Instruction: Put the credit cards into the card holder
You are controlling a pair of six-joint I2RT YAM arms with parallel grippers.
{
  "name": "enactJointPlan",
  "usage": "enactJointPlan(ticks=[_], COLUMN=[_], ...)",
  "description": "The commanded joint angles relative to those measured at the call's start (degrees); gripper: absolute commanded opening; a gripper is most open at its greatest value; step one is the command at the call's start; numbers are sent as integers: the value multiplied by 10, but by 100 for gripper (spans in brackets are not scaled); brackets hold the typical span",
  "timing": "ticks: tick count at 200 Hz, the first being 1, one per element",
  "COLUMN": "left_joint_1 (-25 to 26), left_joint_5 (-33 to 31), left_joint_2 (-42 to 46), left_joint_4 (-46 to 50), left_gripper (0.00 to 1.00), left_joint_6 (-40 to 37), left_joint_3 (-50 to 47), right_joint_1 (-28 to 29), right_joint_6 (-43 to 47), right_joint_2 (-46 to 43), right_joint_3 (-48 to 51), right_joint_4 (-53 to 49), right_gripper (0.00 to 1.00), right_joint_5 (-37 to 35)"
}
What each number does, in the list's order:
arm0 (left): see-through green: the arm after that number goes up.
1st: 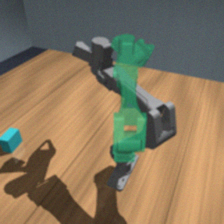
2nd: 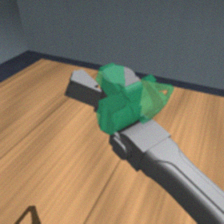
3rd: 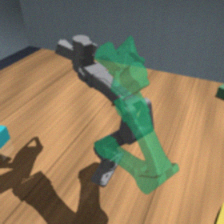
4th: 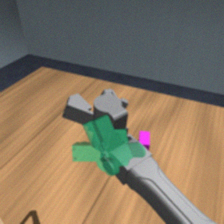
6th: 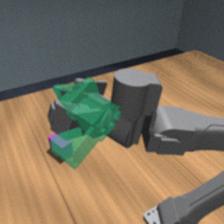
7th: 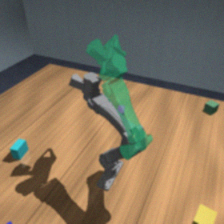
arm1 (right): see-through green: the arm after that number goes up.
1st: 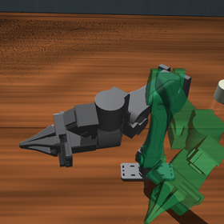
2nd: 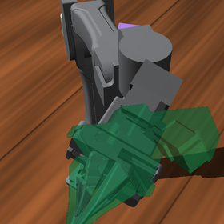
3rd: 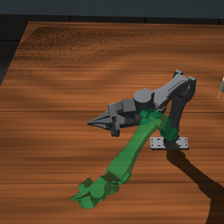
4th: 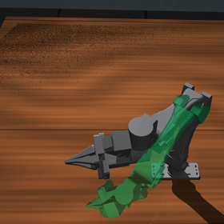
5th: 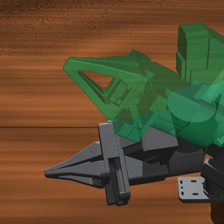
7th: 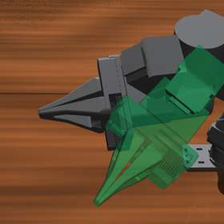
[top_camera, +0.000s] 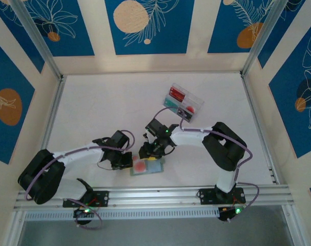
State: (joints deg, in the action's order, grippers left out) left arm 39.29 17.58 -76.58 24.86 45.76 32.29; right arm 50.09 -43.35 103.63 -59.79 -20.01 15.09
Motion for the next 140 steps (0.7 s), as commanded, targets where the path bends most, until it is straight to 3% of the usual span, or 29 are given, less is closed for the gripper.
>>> enactJointPlan(ticks=[1,21,46,68,107,126,140], left_joint_1=[7,7,7,7,7,8,7], left_joint_5=[-9,-7,-4,-1,5,5,8], left_joint_2=[-21,-21,-26,-30,-42,-38,-38], left_joint_4=[-28,-29,-31,-39,-51,-50,-52], left_gripper=[6,6,6,6,6,6,5], left_joint_6=[7,6,4,4,6,5,4], left_joint_3=[-25,-25,-23,-25,-23,-22,-22], right_joint_1=[9,20,54,62,71,68,64], right_joint_6=[20,18,12,-12,-20,-30,-26], right_joint_2=[-29,-56,-88,-75,-39,-19,-16], right_joint_3=[-29,-42,-81,-98,-81,-74,-68], right_joint_4=[-86,-132,-250,-337,-331,-335,-323], right_gripper=[50,50,49,60,66,61,52], right_joint_5=[-35,-71,-227,-304,-309,-320,-315])
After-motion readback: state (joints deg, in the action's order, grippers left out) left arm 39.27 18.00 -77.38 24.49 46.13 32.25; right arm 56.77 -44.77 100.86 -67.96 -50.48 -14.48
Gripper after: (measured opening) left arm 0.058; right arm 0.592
